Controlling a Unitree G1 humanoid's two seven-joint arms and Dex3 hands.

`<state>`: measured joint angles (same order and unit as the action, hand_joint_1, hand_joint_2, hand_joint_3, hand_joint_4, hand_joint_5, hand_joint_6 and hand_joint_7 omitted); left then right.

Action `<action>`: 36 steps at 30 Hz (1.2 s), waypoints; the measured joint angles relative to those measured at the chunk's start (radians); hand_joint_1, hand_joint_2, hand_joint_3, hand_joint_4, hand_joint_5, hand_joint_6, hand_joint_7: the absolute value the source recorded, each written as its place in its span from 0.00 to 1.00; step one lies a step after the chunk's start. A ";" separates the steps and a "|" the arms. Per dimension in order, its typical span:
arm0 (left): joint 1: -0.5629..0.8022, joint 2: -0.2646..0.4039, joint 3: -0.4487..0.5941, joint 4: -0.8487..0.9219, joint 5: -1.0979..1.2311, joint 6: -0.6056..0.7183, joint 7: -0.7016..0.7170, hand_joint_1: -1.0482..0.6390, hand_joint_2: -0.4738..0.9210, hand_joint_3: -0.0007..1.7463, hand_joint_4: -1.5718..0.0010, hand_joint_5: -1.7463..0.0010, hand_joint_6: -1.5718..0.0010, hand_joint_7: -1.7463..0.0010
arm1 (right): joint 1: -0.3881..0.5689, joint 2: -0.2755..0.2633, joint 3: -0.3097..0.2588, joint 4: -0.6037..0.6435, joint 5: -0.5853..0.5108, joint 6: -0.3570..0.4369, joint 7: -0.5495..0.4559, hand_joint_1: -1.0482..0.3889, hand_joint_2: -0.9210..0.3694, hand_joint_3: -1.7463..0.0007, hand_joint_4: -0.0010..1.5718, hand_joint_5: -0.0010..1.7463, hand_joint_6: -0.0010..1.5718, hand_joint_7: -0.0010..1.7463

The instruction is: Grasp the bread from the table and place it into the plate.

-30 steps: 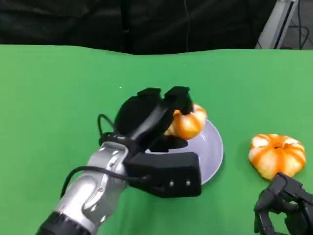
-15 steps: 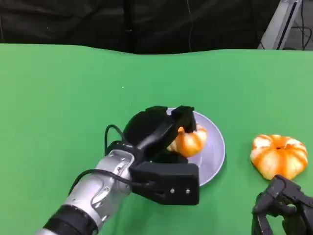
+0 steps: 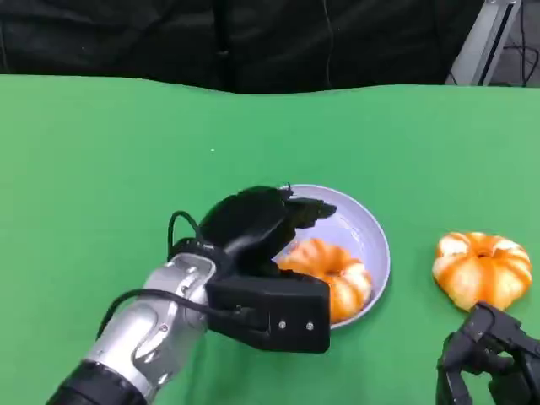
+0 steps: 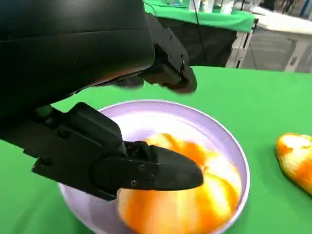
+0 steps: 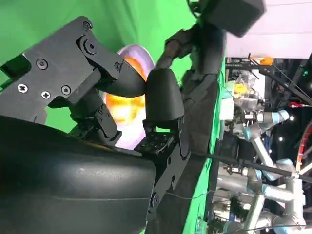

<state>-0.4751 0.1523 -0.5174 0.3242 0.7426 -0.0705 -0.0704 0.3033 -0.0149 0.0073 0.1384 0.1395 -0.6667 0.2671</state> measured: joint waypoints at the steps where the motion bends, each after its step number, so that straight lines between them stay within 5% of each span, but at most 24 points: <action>1: 0.001 0.004 0.001 -0.016 -0.001 0.007 -0.010 0.00 1.00 0.35 1.00 1.00 0.89 1.00 | 0.000 -0.001 0.000 0.000 0.000 0.001 0.001 0.63 0.33 0.25 0.54 1.00 0.48 0.91; 8: 0.036 0.012 0.011 -0.063 -0.034 -0.001 -0.023 0.00 1.00 0.35 1.00 1.00 0.87 0.99 | 0.001 -0.002 0.000 0.000 0.004 0.001 0.006 0.63 0.32 0.26 0.54 1.00 0.49 0.91; 10: 0.048 0.015 0.021 -0.072 -0.053 -0.016 -0.021 0.17 1.00 0.22 0.89 0.96 0.77 0.97 | 0.001 -0.002 0.000 -0.001 0.009 0.002 0.007 0.62 0.32 0.26 0.54 1.00 0.49 0.90; 11: 0.061 0.015 0.038 -0.085 -0.077 -0.029 -0.018 0.38 1.00 0.18 0.76 0.93 0.67 0.96 | 0.002 -0.002 0.000 -0.002 0.012 0.002 0.009 0.62 0.32 0.26 0.54 1.00 0.49 0.90; 13: 0.096 0.004 0.088 -0.128 -0.149 -0.043 -0.005 0.49 1.00 0.16 0.69 0.92 0.62 0.95 | 0.004 -0.003 0.000 -0.002 0.016 0.003 0.011 0.62 0.32 0.26 0.54 1.00 0.49 0.90; 15: 0.123 -0.015 0.139 -0.165 -0.236 -0.051 -0.006 0.62 1.00 0.26 0.45 0.81 0.40 0.90 | 0.003 -0.002 0.001 -0.002 0.016 0.003 0.011 0.62 0.32 0.26 0.54 1.00 0.49 0.91; 17: 0.156 -0.042 0.205 -0.203 -0.381 -0.052 -0.037 0.64 0.88 0.47 0.36 0.49 0.25 0.80 | 0.004 -0.002 0.001 -0.002 0.014 0.004 0.009 0.62 0.32 0.26 0.54 1.00 0.49 0.91; 18: 0.173 -0.052 0.239 -0.223 -0.465 -0.047 -0.070 0.64 0.77 0.63 0.35 0.33 0.27 0.62 | 0.004 -0.002 0.001 -0.002 0.012 0.004 0.007 0.62 0.32 0.26 0.54 1.00 0.49 0.91; 20: 0.205 -0.059 0.302 -0.262 -0.632 -0.019 -0.154 0.61 0.68 0.75 0.35 0.17 0.32 0.36 | 0.003 -0.002 0.001 -0.002 0.008 0.004 0.002 0.62 0.33 0.25 0.55 1.00 0.49 0.91; 22: 0.228 -0.053 0.348 -0.304 -0.736 0.032 -0.211 0.60 0.64 0.81 0.37 0.10 0.36 0.23 | 0.001 -0.002 0.000 -0.002 0.004 0.004 0.000 0.62 0.33 0.25 0.55 1.00 0.49 0.91; 26: 0.278 -0.022 0.420 -0.401 -0.904 0.136 -0.305 0.60 0.69 0.75 0.41 0.01 0.43 0.10 | -0.007 -0.002 0.000 -0.002 -0.005 0.003 -0.004 0.62 0.33 0.25 0.55 1.00 0.49 0.91; 36: 0.520 0.054 0.579 -0.626 -1.220 0.323 -0.434 0.57 0.75 0.68 0.41 0.00 0.48 0.01 | -0.015 -0.002 -0.002 0.002 -0.009 0.001 -0.013 0.63 0.34 0.24 0.55 1.00 0.49 0.92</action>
<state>0.0454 0.2066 0.0614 -0.3021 -0.4770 0.2523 -0.5040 0.2878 -0.0170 0.0054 0.1409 0.1304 -0.6659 0.2543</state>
